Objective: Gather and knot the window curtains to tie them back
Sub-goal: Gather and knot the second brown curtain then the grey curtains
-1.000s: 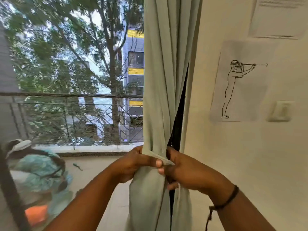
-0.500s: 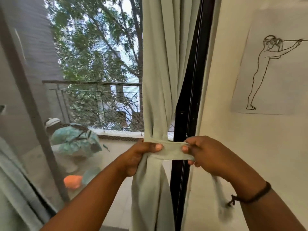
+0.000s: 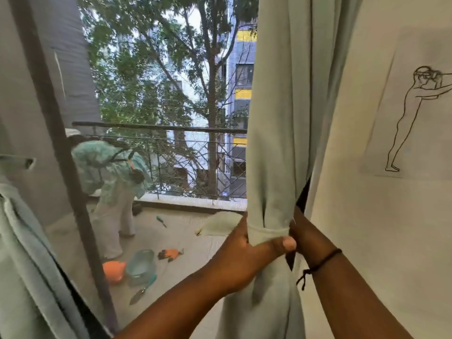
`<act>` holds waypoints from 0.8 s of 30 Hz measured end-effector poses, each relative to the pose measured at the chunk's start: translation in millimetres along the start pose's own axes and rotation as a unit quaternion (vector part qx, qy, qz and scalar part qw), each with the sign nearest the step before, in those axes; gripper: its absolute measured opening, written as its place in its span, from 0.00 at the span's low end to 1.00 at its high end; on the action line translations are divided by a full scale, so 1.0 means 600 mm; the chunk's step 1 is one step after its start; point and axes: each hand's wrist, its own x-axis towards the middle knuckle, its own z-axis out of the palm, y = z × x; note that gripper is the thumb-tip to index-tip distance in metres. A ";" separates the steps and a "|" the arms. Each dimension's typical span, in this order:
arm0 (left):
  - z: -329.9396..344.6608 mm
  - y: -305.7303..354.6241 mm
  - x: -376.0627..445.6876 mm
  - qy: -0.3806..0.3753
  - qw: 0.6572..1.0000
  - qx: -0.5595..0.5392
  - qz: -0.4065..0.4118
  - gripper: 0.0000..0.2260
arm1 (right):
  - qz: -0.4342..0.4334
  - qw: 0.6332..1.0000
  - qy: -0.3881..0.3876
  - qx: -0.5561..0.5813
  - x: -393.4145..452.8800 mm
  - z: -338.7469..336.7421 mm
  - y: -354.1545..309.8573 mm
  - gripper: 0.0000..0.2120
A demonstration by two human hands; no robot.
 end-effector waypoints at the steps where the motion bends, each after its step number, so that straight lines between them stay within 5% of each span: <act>1: -0.015 -0.007 0.006 0.029 0.999 0.014 0.013 0.23 | 0.014 0.998 0.041 0.038 0.008 0.006 -0.009 0.12; 4: -0.060 -0.032 0.023 0.088 0.978 0.183 0.052 0.28 | 0.028 0.979 0.171 0.106 0.014 0.012 -0.015 0.05; 7: -0.095 -0.064 0.033 0.097 0.955 0.247 0.133 0.35 | -0.067 0.951 0.254 0.161 -0.010 0.070 -0.038 0.08; 13: -0.150 -0.091 0.036 0.015 0.981 -0.113 0.155 0.34 | -0.222 0.930 0.287 -0.060 -0.008 0.189 -0.048 0.18; 17: -0.189 -0.119 0.043 -0.027 0.969 -0.205 0.135 0.31 | -0.163 0.948 0.274 0.022 0.014 0.228 -0.068 0.16; 20: -0.213 -0.114 0.038 0.070 0.975 -0.087 0.191 0.25 | -0.132 0.944 0.302 0.022 0.034 0.245 -0.073 0.17; 22: -0.233 -0.106 0.033 0.159 0.961 -0.019 0.226 0.28 | -0.096 0.939 0.331 -0.016 0.047 0.245 -0.072 0.16; 24: -0.245 -0.112 0.033 0.170 0.954 0.031 0.246 0.33 | -0.047 0.933 0.350 -0.075 0.055 0.240 -0.076 0.14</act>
